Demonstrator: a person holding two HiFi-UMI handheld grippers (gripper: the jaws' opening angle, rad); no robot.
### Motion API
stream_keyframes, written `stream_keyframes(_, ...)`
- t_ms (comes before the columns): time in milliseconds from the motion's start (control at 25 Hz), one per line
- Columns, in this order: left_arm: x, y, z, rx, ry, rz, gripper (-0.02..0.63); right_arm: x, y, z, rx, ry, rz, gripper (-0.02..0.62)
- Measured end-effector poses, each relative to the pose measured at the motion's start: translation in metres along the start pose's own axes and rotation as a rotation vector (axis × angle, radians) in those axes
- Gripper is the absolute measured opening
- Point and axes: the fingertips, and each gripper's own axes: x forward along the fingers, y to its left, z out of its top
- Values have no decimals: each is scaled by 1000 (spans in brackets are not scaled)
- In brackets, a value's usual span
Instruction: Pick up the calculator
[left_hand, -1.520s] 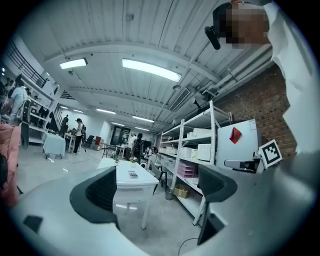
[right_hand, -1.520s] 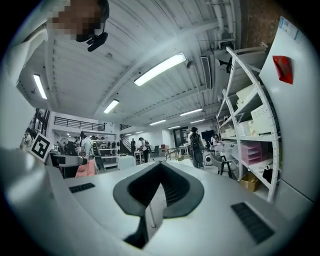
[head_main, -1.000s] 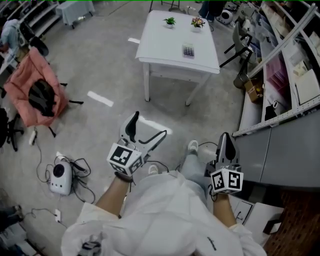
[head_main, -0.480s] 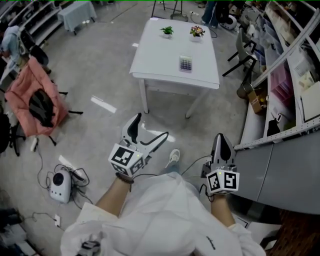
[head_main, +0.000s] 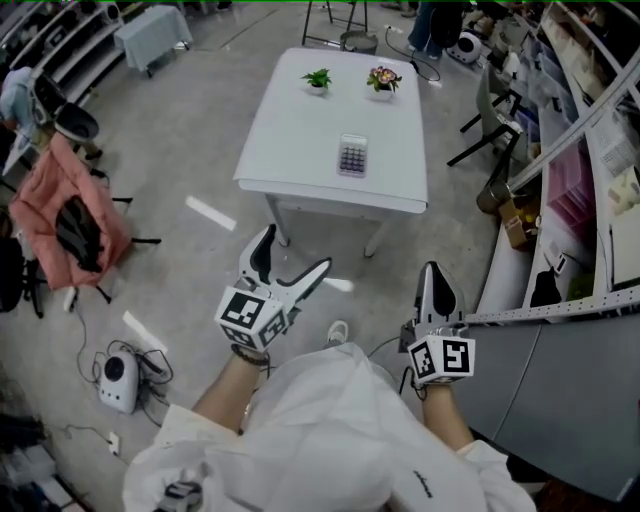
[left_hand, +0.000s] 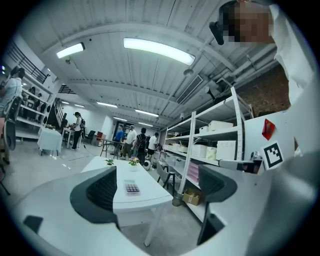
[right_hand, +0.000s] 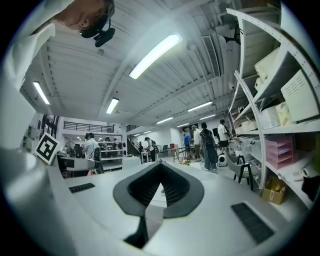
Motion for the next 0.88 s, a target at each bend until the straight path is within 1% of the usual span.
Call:
stream_keyframes(160,30,3,9,14,-16,40,489,22,-31,-3,12,-1,20,17)
stream_keyframes(240,42,2,12,20,-7,48,489,31,-46,-5,28,4,13,17)
stream_keyframes(400,56,4,13,51,19,57,489,43,-56,-4,86,-19,3,17)
stream_keyframes(600,84,13,15,34,19,60,489,73,-59,-6,72,-7,33,17)
stream_keyframes(720,103,22,13,26,19,57,489,92,-67,-5,60,2,32,17)
stream_keyframes(880,132,43,6,-7,18,48,488,124,-75,-10,43,25,19,17)
